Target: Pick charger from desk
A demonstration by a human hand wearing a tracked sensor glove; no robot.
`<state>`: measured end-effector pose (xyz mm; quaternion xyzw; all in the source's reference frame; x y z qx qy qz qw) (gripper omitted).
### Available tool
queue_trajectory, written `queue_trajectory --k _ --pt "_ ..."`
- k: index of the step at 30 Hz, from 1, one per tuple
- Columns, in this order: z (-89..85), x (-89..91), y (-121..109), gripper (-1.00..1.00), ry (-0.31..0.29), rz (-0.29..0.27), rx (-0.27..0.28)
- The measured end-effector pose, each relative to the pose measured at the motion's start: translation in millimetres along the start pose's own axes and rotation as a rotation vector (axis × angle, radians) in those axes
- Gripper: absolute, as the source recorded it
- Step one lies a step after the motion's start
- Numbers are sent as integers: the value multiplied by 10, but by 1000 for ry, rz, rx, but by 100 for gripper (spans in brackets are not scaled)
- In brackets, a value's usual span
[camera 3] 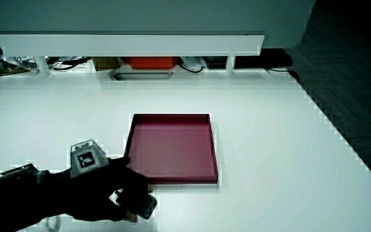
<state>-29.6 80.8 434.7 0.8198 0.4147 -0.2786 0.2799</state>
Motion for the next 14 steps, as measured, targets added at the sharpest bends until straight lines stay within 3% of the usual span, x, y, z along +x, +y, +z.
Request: queue_trajectory --k 3,7,8,9,10,14 --pt "153 -16 14 100 40 -6 37" --pt "293 -109 39 100 -5 36 78" --pt "356 -113 50 100 25 6 96" --pt "406 -124 47 100 35 56 105" --pt "465 -125 55 100 44 54 110" --pt "579 -222 111 100 -1 58 145"
